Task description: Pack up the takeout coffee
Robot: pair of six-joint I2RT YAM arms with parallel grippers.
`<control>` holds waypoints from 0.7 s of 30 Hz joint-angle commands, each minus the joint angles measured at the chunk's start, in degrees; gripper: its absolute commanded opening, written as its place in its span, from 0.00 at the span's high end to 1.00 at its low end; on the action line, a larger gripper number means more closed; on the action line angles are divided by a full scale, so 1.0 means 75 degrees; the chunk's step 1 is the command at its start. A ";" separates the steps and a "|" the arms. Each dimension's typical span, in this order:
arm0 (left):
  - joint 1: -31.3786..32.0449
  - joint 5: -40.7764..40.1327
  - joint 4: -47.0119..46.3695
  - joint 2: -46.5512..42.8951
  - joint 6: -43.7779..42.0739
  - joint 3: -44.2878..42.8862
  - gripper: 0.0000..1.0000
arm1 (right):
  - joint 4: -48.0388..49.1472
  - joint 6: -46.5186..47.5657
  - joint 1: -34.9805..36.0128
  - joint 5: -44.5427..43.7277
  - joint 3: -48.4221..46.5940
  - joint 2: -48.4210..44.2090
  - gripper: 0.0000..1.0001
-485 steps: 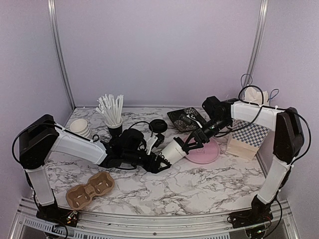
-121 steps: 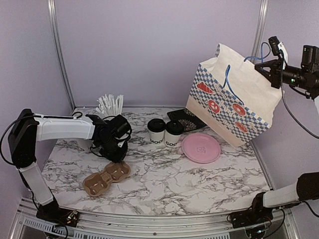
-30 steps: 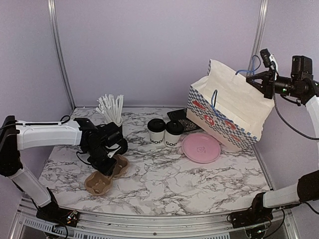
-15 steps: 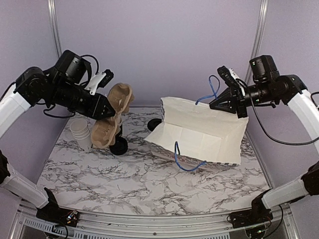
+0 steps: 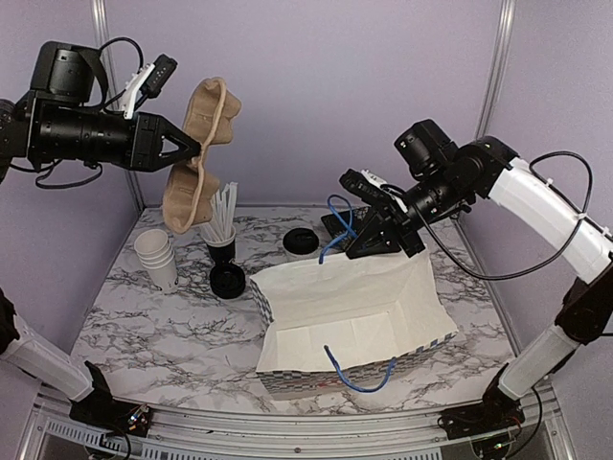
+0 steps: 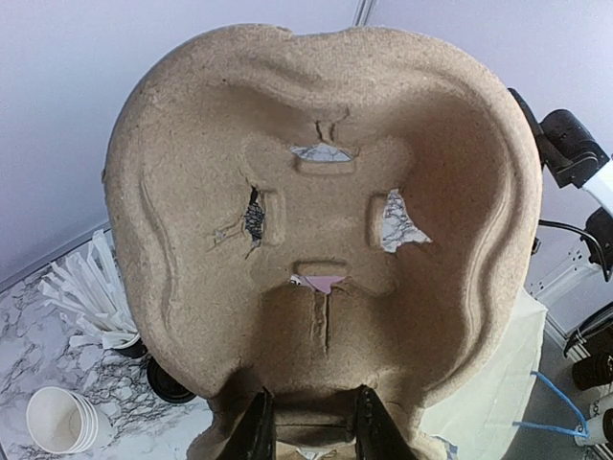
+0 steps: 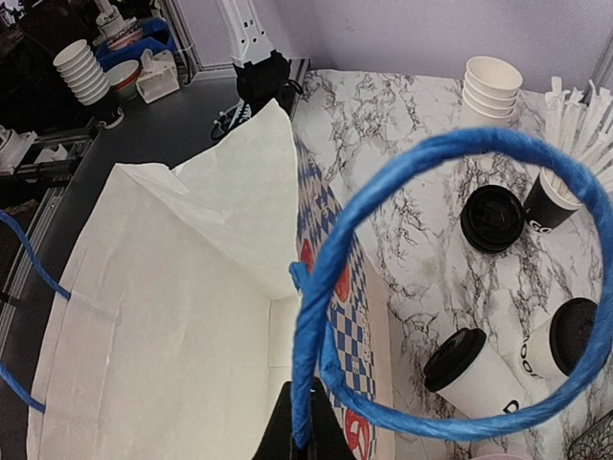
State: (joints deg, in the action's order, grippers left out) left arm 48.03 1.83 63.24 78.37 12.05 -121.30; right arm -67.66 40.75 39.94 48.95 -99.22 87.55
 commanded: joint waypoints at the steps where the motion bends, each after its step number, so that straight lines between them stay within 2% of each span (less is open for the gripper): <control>1: 0.0101 0.0695 -0.0254 0.0097 -0.0226 0.0065 0.76 | -0.0085 -0.0054 0.0099 0.0537 -0.0560 0.0404 1.00; 8: 0.0384 0.1482 -0.1146 0.0095 -0.0296 0.0651 0.76 | 0.0171 -0.0098 0.0088 0.0316 -0.0730 0.0867 0.99; 12: 0.0705 0.1764 -0.1531 0.0268 -0.0361 0.0850 0.76 | 0.0151 -0.0103 -0.0030 0.0035 -0.0939 0.0871 0.67; 15: 0.0986 0.2006 -0.1853 0.0491 -0.0490 0.0904 0.76 | -0.0011 -0.0026 -0.0542 0.0491 -0.1245 0.0795 0.46; 18: 0.1206 0.2192 -0.2134 0.0835 -0.0747 0.0883 0.76 | -0.0356 0.0213 -0.1237 0.1315 -0.1628 0.0725 0.32; 21: 0.1264 0.2338 -0.2227 0.1365 -0.1045 0.0646 0.76 | -0.0616 0.0438 -0.1606 0.1498 -0.1746 0.0533 0.28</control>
State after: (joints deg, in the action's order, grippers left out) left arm 56.75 16.29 50.74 84.49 8.01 -114.83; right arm -68.60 41.50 31.35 55.18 -109.62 94.45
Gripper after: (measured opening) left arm 0.264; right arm 0.707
